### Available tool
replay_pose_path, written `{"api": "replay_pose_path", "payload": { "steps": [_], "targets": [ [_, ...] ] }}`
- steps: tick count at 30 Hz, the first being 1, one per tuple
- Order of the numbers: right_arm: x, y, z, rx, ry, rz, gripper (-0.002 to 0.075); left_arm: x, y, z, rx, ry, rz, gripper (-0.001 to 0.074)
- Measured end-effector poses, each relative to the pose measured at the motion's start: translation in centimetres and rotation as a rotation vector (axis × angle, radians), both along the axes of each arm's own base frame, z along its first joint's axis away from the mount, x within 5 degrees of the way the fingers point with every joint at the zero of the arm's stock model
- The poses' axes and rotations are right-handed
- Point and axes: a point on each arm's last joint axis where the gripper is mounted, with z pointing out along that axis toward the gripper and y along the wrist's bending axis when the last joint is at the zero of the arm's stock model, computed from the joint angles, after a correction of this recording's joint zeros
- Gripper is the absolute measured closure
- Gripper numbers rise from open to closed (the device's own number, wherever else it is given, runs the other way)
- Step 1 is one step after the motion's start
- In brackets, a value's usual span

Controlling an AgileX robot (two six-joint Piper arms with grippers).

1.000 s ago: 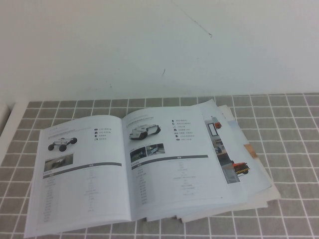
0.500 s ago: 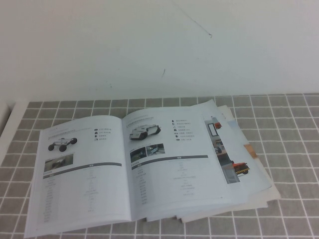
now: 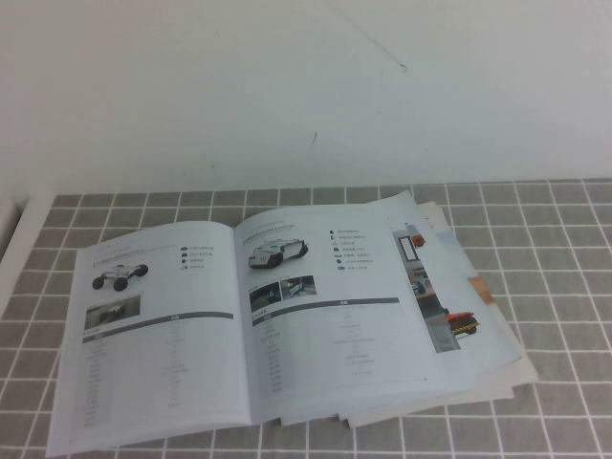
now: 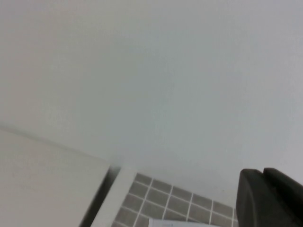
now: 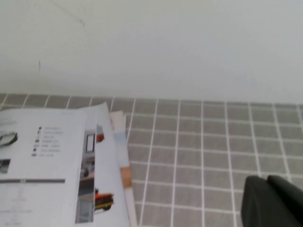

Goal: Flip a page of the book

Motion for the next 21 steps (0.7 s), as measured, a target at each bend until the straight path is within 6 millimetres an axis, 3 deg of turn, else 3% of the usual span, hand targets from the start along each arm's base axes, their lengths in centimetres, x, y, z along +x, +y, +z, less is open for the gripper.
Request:
{"api": "replay_pose_path", "payload": {
  "steps": [7, 11, 17, 21],
  "targets": [
    [3.9, 0.7, -4.2, 0.146, 0.225, 0.034, 0.0729, 3.1, -0.6, -2.8, -0.088, 0.264, -0.041, 0.0739],
    [5.9, 1.7, -6.0, 0.206, 0.327, 0.140, 0.0729, 5.8, -1.7, -4.9, -0.034, 0.433, -0.171, 0.0739],
    [8.3, 5.3, -8.6, 0.229, 0.405, 0.457, 0.0728, 10.5, -3.6, -8.3, 0.005, 0.593, -0.423, 0.0739],
    [9.0, 8.5, -10.8, 0.156, 0.476, 0.580, 0.0694, 14.2, -4.8, -11.9, -0.038, 0.699, -0.566, 0.0739]
  ]
}}
